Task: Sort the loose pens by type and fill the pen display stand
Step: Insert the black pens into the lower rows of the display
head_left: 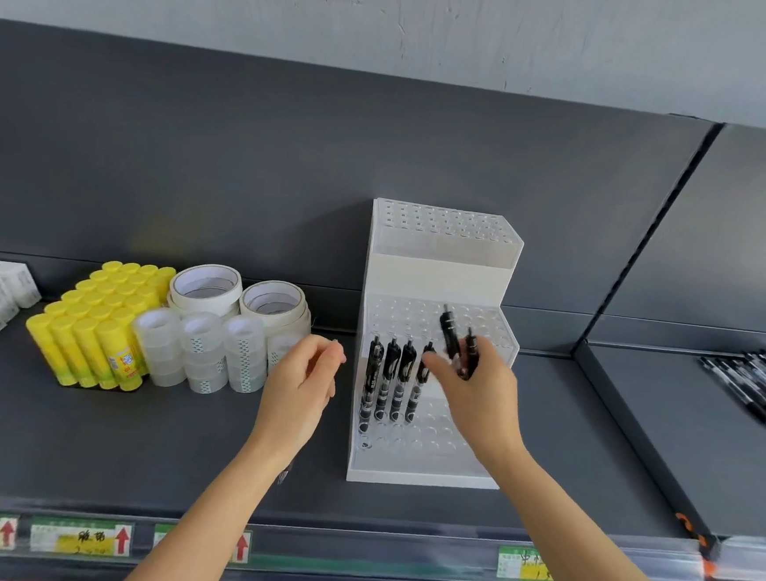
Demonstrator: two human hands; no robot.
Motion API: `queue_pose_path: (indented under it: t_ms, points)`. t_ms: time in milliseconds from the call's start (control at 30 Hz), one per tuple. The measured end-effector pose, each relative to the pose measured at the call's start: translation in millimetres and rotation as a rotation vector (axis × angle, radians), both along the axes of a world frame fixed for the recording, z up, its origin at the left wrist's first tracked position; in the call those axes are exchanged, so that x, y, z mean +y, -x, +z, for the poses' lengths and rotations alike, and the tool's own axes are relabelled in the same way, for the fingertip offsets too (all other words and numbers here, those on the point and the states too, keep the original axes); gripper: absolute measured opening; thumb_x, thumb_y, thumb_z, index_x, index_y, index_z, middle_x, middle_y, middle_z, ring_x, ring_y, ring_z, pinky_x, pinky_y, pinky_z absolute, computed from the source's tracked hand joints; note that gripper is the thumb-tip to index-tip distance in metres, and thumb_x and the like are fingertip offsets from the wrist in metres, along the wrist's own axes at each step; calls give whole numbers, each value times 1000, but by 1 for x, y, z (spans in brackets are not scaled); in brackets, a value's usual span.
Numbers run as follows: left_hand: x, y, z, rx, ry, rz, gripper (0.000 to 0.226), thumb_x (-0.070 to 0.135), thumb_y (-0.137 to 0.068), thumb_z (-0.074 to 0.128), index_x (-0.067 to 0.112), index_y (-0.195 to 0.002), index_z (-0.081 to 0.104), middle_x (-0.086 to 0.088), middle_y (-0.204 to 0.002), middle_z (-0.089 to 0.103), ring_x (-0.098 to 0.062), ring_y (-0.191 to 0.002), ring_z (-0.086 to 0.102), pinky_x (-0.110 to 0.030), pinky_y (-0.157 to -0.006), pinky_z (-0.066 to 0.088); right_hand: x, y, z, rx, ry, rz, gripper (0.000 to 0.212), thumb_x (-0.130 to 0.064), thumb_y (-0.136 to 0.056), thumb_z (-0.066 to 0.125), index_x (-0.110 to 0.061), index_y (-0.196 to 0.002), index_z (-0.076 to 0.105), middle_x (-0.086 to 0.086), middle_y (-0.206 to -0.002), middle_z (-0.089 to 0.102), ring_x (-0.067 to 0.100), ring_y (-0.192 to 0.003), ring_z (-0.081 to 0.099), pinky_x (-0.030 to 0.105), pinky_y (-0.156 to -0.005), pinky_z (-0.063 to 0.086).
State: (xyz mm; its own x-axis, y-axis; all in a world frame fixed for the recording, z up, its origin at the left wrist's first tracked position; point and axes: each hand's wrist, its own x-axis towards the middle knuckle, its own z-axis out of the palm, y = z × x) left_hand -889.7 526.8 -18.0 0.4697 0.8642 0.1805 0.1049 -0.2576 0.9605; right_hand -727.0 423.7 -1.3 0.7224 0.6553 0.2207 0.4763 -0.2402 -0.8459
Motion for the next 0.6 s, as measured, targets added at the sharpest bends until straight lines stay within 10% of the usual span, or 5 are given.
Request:
queue_pose_path:
  t_ms: [167,600]
  points:
    - [-4,-7,28,-122,-20,-66,8,19,-90,62,15,-87,68,10,-65,65,-3,-65,58,-16,-64,49,-5,-14,15,383,-98,-72,25,-26,-90,54,-9,-74,44,8,-58,51,20,-44,44,33,-51,38]
    - [-11,-55,91,178,-506,-359,8,24,-76,78,23,-81,71,10,-77,70,-5,-73,62,-14,-69,46,-16,-39,18,431,-41,-85,34,-39,-95,49,-13,-84,68,-1,-61,32,16,-53,34,26,-54,30]
